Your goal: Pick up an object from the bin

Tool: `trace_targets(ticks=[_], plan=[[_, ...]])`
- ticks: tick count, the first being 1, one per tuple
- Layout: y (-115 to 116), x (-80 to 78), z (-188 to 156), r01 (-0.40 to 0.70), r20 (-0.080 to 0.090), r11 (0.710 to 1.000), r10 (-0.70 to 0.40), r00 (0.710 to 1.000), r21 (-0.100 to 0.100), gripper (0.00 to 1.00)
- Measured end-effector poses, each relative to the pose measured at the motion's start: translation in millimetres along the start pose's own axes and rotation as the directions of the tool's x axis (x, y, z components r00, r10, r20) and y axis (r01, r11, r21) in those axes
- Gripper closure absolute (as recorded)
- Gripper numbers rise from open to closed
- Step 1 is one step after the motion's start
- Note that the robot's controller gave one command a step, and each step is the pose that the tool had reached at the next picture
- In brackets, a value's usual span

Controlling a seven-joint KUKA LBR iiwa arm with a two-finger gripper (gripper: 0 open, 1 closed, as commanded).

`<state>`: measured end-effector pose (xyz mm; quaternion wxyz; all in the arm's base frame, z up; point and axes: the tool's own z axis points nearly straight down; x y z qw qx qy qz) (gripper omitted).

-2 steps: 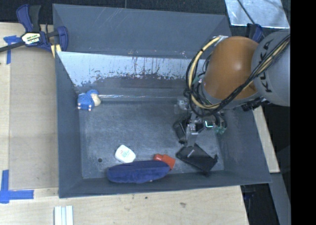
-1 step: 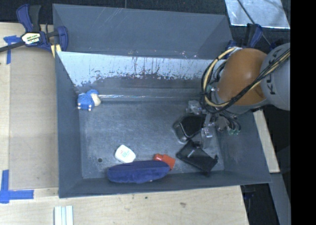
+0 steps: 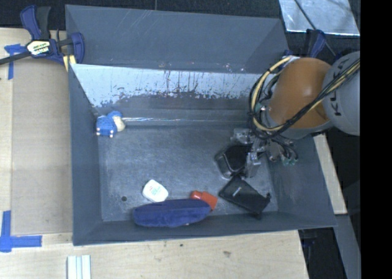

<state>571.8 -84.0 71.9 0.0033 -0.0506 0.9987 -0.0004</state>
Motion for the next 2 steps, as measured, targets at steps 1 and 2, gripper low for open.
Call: trace_targets(ticks=[1, 2], plan=[[11.0, -4.0, -102.0, 0.021, -0.001, 1.000, -0.021, 1.000, 0.000, 1.00], [62.3, -0.1, -199.9, 0.062, -0.003, 0.998, -0.062, 0.998, -0.002, 1.00]])
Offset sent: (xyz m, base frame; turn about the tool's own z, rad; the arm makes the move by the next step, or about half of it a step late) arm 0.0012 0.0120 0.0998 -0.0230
